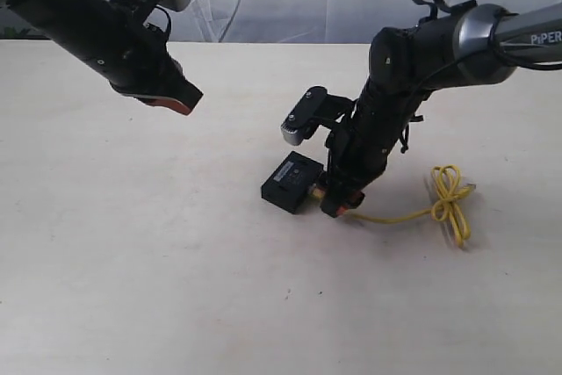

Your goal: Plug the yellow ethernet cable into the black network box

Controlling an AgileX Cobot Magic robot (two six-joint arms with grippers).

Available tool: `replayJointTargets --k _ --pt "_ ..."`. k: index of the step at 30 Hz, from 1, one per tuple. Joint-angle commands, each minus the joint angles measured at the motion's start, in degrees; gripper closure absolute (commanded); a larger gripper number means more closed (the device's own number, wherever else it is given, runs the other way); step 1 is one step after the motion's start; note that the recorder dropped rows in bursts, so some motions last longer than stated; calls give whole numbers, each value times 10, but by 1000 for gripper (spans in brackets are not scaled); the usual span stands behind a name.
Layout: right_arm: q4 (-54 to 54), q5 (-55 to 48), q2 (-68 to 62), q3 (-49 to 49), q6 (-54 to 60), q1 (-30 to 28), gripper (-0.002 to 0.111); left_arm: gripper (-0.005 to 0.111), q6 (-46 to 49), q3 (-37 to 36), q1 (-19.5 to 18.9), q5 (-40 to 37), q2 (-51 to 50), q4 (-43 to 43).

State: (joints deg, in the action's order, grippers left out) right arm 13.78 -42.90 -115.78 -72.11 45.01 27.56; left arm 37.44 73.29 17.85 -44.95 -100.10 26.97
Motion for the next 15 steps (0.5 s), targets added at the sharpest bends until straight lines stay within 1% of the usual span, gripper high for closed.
replayJointTargets --k 1,2,3,5,7,8,11,15 --pt "-19 -21 49 -2 -21 -1 52 107 -16 -5 -1 2 23 -14" --pt "-19 -21 58 -2 -24 -2 55 107 -29 -5 -1 3 28 -26" --pt "-23 -22 68 -2 -30 -2 60 107 -43 -5 -1 0 34 -38" --pt "-46 -31 84 -2 -54 -2 76 107 -81 -5 -1 -16 49 -79" --pt "-93 -46 101 -2 -102 -7 101 107 -112 -5 -1 -33 68 -122" --pt "-112 -55 109 -2 -124 -10 109 107 -127 -9 -1 -34 80 -140" --pt "-143 -75 144 -2 -192 -41 107 107 -148 -27 -6 -21 120 -166" --pt "-143 -88 199 -2 -255 -117 107 107 -149 -65 -28 -10 170 -160"
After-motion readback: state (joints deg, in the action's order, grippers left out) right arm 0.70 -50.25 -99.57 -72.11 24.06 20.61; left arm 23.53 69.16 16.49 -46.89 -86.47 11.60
